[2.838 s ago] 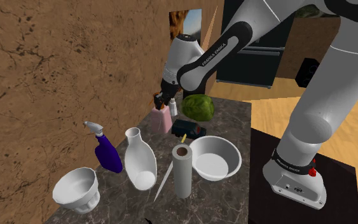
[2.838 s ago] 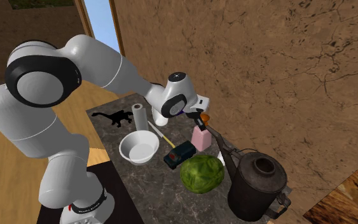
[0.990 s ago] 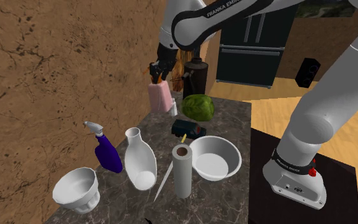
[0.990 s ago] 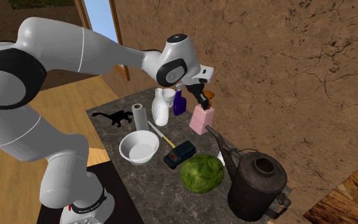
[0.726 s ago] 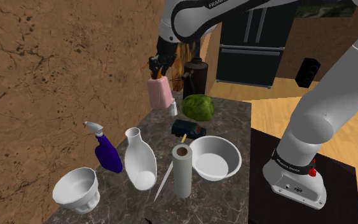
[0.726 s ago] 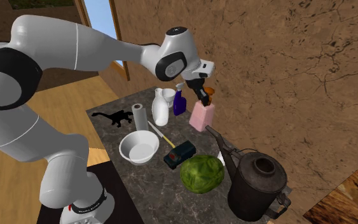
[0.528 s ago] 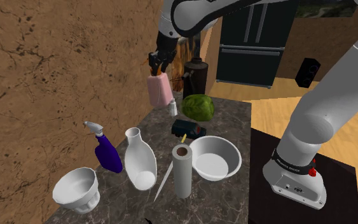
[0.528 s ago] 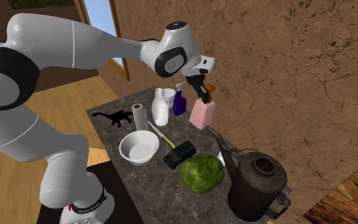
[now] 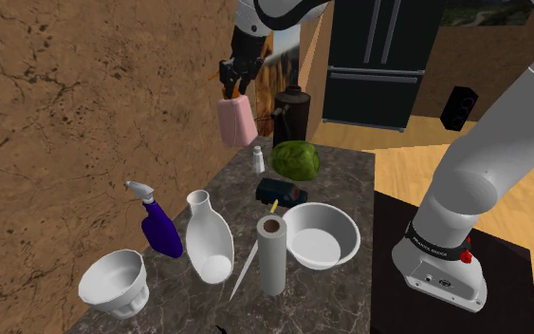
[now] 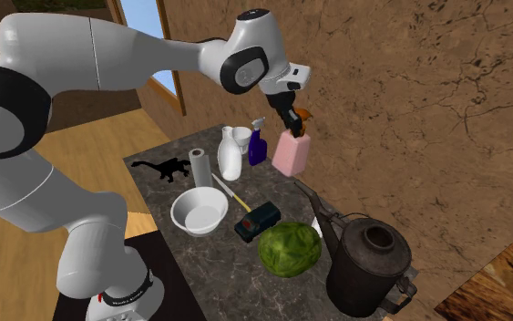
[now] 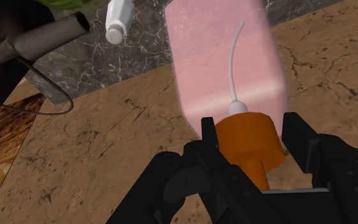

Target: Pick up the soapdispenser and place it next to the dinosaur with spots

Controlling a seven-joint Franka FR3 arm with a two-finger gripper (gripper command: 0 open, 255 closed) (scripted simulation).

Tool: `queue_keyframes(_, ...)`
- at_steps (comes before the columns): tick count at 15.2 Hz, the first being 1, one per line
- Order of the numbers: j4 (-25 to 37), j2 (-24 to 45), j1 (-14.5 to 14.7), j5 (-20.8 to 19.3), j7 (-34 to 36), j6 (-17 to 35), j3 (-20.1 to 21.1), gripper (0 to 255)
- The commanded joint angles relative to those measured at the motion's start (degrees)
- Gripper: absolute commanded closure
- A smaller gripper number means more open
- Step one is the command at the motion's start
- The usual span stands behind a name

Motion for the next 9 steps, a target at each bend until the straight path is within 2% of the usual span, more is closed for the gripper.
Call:
queue_keyframes(1,1.68,-0.05,-0.03,-0.03,0.0,-1.74,-0.07,255)
queue_keyframes(9,8.22,0.34,-0.2,-0.25,0.04,-7.9,-0.26,255)
